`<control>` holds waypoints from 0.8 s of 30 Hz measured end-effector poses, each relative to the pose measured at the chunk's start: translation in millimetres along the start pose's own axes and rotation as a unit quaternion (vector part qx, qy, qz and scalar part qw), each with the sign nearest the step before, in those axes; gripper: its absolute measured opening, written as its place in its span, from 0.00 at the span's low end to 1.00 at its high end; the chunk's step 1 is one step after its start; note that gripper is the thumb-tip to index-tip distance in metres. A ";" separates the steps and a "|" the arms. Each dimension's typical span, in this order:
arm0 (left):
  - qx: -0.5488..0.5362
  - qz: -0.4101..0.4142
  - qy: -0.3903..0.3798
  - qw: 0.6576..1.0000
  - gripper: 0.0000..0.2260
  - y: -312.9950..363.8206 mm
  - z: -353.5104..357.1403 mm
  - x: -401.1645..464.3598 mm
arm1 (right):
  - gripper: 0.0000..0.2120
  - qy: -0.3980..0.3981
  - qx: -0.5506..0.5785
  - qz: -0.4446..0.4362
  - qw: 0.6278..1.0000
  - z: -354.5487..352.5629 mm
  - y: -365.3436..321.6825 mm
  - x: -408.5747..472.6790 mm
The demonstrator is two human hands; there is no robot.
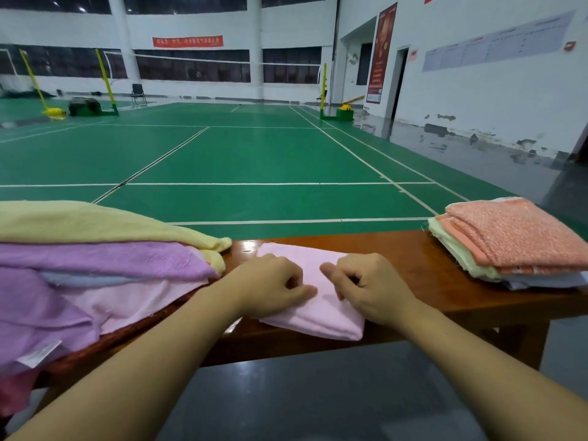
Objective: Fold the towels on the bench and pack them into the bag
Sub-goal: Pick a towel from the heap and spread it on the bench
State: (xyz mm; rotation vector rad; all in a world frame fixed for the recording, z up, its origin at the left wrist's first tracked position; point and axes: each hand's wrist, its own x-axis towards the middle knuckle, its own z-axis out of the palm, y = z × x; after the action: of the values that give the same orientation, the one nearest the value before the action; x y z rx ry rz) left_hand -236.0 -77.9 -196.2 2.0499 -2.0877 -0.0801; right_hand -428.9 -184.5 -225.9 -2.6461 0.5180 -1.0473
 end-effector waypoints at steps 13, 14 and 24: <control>0.010 -0.219 -0.028 0.975 0.30 28.2 63.2 1.9 | 0.30 -0.257 -0.081 0.117 0.956 9.2 11.4 3.5; 0.010 -0.226 -0.034 0.973 0.31 26.5 65.8 4.1 | 0.29 -0.255 -0.092 0.116 0.956 10.3 12.4 4.4; 0.070 -0.049 -0.026 0.996 0.27 -17.1 39.6 39.8 | 0.26 -0.256 -0.246 0.194 0.914 -10.0 4.0 0.9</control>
State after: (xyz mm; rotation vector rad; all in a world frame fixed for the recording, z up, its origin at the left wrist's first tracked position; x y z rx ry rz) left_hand -227.0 -122.3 -233.5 2.2558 -2.0758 -0.0028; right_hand -436.1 -189.6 -219.7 -2.8754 1.2368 -0.0871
